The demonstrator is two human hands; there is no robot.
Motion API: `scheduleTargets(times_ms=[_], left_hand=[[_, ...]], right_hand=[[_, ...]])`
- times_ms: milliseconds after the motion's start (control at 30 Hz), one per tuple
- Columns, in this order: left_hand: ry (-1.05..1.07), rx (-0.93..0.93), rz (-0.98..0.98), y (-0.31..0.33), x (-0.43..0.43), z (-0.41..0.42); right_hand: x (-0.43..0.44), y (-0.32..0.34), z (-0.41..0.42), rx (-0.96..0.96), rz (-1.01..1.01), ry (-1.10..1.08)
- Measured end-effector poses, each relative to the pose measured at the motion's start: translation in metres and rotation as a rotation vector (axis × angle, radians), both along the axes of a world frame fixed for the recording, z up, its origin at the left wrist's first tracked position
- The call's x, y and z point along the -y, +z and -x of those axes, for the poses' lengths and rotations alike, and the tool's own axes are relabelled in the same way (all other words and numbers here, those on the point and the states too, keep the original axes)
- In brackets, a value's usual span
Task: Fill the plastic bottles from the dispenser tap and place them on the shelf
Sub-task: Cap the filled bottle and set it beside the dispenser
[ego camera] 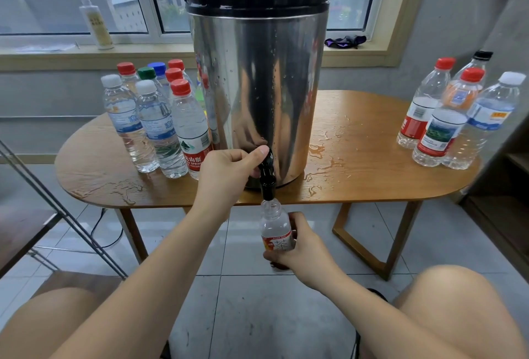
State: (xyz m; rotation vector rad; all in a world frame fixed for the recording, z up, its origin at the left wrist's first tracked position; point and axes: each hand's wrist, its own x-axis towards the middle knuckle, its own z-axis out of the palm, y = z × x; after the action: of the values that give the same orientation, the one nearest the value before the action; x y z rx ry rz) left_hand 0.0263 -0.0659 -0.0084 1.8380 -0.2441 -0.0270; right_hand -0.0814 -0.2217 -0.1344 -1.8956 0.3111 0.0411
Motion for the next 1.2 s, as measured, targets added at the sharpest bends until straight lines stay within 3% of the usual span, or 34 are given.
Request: scheduleTargets(times_ms=[867, 1200], left_hand=[[-0.147, 0.043, 0.032, -0.019, -0.023, 0.002], [-0.166, 0.025, -0.06, -0.037, -0.039, -0.006]], right_hand=[[-0.004, -0.012, -0.007, 0.026, 0.09, -0.025], [-0.006, -0.016, -0.011, 0.049, 0.111, -0.022]])
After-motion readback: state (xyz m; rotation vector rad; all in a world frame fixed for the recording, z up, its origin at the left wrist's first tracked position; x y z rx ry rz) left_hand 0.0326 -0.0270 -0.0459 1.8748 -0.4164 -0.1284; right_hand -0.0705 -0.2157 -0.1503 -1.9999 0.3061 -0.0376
